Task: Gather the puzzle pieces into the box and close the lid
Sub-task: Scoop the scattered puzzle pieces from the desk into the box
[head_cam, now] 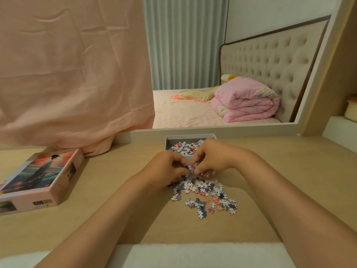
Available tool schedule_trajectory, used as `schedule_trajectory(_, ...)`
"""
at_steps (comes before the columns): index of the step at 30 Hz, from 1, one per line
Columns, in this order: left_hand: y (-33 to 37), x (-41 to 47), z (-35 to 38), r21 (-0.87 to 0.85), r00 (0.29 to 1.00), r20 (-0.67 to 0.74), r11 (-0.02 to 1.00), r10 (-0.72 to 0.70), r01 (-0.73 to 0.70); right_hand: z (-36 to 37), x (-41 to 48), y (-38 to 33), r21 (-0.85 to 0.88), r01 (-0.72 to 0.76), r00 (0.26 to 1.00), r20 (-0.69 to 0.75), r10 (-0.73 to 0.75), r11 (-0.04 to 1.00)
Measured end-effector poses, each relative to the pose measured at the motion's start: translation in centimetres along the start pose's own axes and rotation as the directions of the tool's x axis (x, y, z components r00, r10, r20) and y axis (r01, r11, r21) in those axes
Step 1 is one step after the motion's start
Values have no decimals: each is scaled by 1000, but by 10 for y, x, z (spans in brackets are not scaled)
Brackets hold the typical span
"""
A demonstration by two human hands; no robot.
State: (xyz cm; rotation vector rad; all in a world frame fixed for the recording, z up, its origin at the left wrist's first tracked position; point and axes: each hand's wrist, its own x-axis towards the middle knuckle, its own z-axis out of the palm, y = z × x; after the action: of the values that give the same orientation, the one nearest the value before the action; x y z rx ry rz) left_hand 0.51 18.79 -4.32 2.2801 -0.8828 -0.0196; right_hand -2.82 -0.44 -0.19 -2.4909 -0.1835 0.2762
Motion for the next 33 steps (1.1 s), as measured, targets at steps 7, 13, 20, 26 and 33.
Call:
schedule_trajectory(7, 9, 36, -15, -90, 983, -182, 996, -2, -14, -13, 11, 5, 127, 133, 914, -398, -72, 983)
schedule_trajectory(13, 3, 56, -3, 17, 968, -251, 1000, 0, 4, -4, 23, 21, 18, 74, 866, -497, -56, 997)
schedule_trajectory(20, -9, 47, -8, 206, 994, -94, 978, 57, -37, -3, 23, 30, -8, 73, 813, -579, -64, 997)
schedule_trajectory(26, -9, 39, -4, 453, 993, 114, 888, 33, -82, 1, 16, 26, -171, 76, 900, -412, -142, 982)
schedule_trajectory(33, -13, 33, -5, 457, 994, 110, 887, 26, -74, 4, 8, 24, -261, 70, 958, -252, -138, 963)
